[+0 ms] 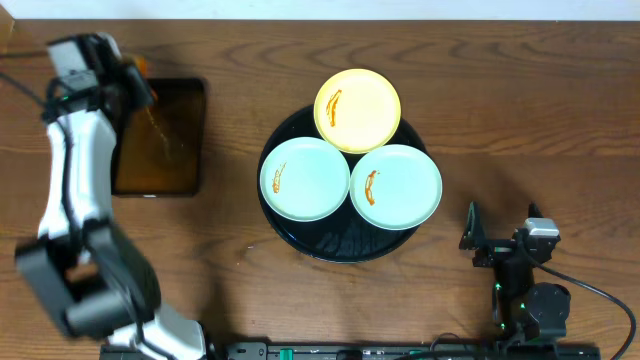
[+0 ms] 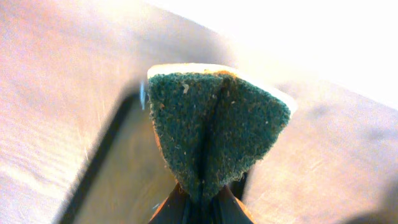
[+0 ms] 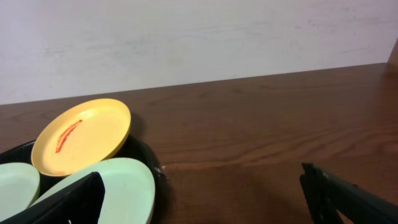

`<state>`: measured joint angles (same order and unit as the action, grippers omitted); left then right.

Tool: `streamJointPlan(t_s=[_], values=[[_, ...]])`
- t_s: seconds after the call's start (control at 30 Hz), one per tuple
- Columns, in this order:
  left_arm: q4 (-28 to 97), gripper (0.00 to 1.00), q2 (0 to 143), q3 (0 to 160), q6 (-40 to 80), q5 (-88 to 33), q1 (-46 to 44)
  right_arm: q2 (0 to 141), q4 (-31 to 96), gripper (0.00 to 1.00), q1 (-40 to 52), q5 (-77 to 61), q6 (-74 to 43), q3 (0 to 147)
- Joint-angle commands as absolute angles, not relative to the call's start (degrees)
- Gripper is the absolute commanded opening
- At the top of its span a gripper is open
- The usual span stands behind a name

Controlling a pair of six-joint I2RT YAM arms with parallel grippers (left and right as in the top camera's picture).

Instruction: Clean dirty plates on tray and stack at the side

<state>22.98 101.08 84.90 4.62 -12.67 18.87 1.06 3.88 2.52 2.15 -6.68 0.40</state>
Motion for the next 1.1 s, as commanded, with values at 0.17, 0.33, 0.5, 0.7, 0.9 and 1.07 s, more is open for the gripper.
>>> streamJointPlan(t_s=[0.17,0.33,0.5,0.7,0.9,1.07], values=[[19.16,0.07,91.59,86.63,2.02,-14.52,19.0,0.93,4.1,0.99,2.13,2.59,-5.91,0.32],[18.83,0.07,97.14,82.35,0.34,-11.88,19.0,0.91,4.1,0.99,2.13,2.57,-5.91,0.32],[18.22,0.07,104.44,79.94,-3.16,-10.66,19.2,0.93,4.1,0.99,2.13,2.59,-5.91,0.32],[15.57,0.07,94.85,81.73,-5.13,-11.42,19.2,0.91,4.08,0.99,2.11,2.59,-5.91,0.32],[11.38,0.07,83.64,81.71,-5.17,-11.31,19.22,0.91,4.1,0.99,2.13,2.59,-5.91,0.32],[11.88,0.07,86.65,79.77,-5.17,-11.05,19.33,0.91,4.1,0.99,2.13,2.59,-5.91,0.32]])
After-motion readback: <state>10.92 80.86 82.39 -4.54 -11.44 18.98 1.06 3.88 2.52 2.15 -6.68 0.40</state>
